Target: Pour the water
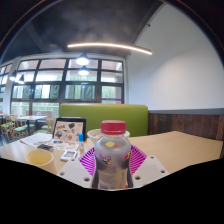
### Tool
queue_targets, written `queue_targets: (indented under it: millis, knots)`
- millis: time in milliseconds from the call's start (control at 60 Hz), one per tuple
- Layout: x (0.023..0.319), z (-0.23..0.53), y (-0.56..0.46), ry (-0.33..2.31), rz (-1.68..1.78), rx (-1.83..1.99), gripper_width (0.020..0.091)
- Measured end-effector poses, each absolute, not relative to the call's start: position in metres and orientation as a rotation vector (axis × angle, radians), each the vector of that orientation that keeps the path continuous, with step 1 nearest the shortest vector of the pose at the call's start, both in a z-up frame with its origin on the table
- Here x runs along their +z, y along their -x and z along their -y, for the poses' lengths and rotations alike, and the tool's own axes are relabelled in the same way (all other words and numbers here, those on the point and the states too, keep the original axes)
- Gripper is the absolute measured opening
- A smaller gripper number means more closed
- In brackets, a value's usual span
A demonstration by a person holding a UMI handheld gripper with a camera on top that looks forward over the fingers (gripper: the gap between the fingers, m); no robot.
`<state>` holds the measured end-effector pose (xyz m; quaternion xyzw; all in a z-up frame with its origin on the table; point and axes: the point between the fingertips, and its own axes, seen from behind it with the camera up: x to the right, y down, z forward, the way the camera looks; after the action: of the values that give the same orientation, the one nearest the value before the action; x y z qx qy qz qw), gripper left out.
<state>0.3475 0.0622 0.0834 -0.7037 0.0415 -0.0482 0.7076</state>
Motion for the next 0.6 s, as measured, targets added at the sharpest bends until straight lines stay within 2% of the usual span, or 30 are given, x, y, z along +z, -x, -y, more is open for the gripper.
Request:
queue_targets:
  millis: [67,150,183,250,317,450,600]
  knots:
    - [0.084,-0.062,-0.346,1.564,-0.099,-0.106,0.0419]
    - [0.085,-0.059,-0.346,1.583,-0.1,-0.122,0.055]
    - [0.08,-0.055,-0.349,1.617,-0.114,-0.142,0.0634]
    - [0.08,-0.045,-0.347,1.656,-0.12,-0.145,0.0854]
    - [0.094,-0.027,-0.345,1.637,-0.144,-0.144,0.0824]
    - [0.109,0.032,-0.33,1.629,-0.183,-0.133,0.0828]
    - [0.146,0.119,-0.303,1.611,-0.218,-0.113,0.0822]
